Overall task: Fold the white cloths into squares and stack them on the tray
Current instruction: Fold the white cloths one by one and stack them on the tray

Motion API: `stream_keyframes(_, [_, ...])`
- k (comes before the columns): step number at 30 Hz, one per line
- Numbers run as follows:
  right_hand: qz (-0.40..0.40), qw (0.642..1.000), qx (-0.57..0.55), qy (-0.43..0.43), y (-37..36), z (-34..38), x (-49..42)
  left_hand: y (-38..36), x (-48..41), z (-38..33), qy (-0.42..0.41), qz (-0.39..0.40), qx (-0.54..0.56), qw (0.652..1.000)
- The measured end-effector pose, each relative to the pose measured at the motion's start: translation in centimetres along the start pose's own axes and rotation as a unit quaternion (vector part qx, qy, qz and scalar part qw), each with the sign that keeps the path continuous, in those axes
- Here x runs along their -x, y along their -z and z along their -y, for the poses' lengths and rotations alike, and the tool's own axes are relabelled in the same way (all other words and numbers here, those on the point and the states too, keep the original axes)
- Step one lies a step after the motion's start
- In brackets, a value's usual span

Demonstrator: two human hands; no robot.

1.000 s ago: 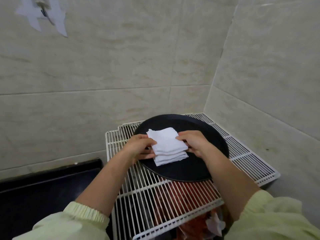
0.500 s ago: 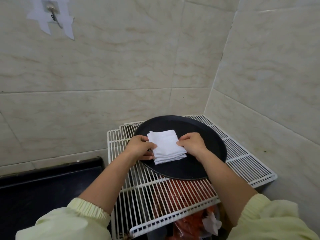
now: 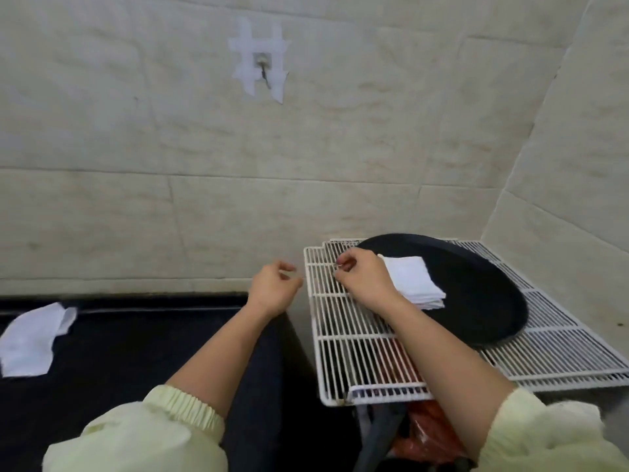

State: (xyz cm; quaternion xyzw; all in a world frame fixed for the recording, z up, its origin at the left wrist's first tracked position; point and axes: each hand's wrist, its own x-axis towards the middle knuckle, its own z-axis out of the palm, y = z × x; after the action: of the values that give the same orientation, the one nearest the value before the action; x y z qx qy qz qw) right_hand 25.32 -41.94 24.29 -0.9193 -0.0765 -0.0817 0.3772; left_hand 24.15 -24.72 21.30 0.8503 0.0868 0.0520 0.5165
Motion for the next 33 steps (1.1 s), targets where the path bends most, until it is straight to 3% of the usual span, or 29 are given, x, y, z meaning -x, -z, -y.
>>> stream_keyframes(7, [0.113,0.993,0.005,0.019,-11.3,8.9,3.7,11.7,4.7,8.7,0.065,-0.083,-0.052,0.993])
stream_keyframes(18, [0.200,0.979,-0.009,0.018,-30.8,21.1,11.0,29.6,11.0,24.6,0.133,-0.089,-0.120,0.980])
stream_keyframes(33, [0.305,0.952,0.004,0.020,-50.6,28.9,8.0,41.3,6.8,40.1,0.206,-0.114,-0.158,0.959])
